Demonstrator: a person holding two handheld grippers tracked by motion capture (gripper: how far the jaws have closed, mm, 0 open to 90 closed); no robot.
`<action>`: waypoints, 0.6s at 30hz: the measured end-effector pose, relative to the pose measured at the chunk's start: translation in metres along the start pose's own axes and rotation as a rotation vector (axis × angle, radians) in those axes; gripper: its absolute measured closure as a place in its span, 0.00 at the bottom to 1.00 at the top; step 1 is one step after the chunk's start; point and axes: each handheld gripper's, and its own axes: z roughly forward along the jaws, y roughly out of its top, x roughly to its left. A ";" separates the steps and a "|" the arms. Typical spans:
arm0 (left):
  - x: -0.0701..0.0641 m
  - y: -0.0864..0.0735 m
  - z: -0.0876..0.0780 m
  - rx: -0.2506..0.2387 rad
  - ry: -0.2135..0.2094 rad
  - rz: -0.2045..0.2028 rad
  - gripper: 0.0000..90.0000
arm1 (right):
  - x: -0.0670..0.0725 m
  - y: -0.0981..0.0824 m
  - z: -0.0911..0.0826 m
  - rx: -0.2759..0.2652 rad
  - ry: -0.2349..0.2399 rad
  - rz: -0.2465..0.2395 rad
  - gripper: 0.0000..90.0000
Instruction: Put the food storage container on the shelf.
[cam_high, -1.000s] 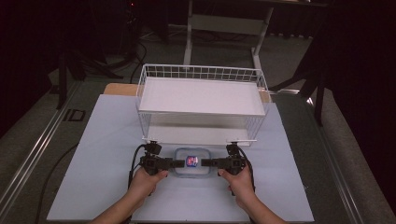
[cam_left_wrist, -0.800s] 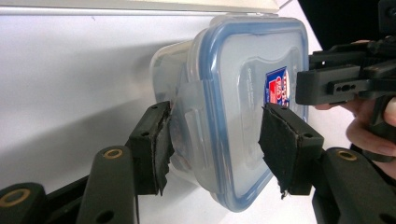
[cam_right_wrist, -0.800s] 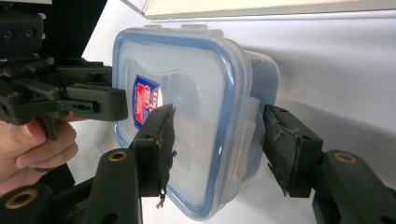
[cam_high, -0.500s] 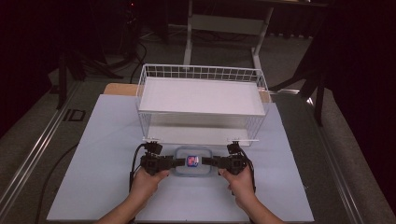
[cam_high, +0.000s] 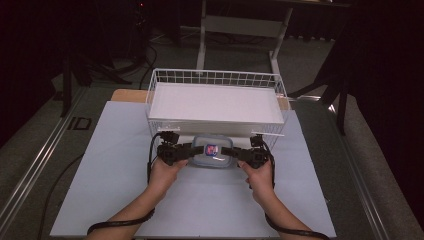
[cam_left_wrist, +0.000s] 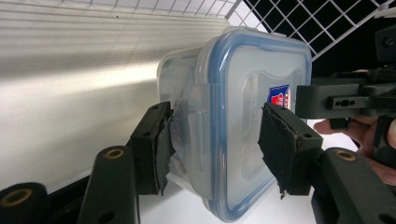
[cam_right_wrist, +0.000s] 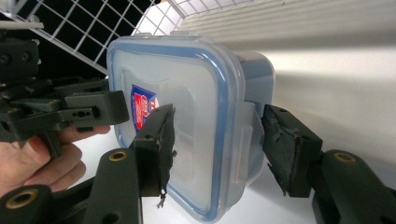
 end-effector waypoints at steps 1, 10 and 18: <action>0.003 0.001 0.003 0.001 -0.004 0.001 0.51 | -0.002 0.001 0.001 -0.003 -0.006 0.000 0.51; 0.018 0.001 0.020 -0.005 0.004 -0.042 0.51 | -0.013 0.007 0.013 -0.014 -0.041 0.019 0.50; 0.023 0.004 0.025 0.018 0.020 -0.018 0.50 | -0.021 0.012 0.022 -0.044 -0.040 0.025 0.50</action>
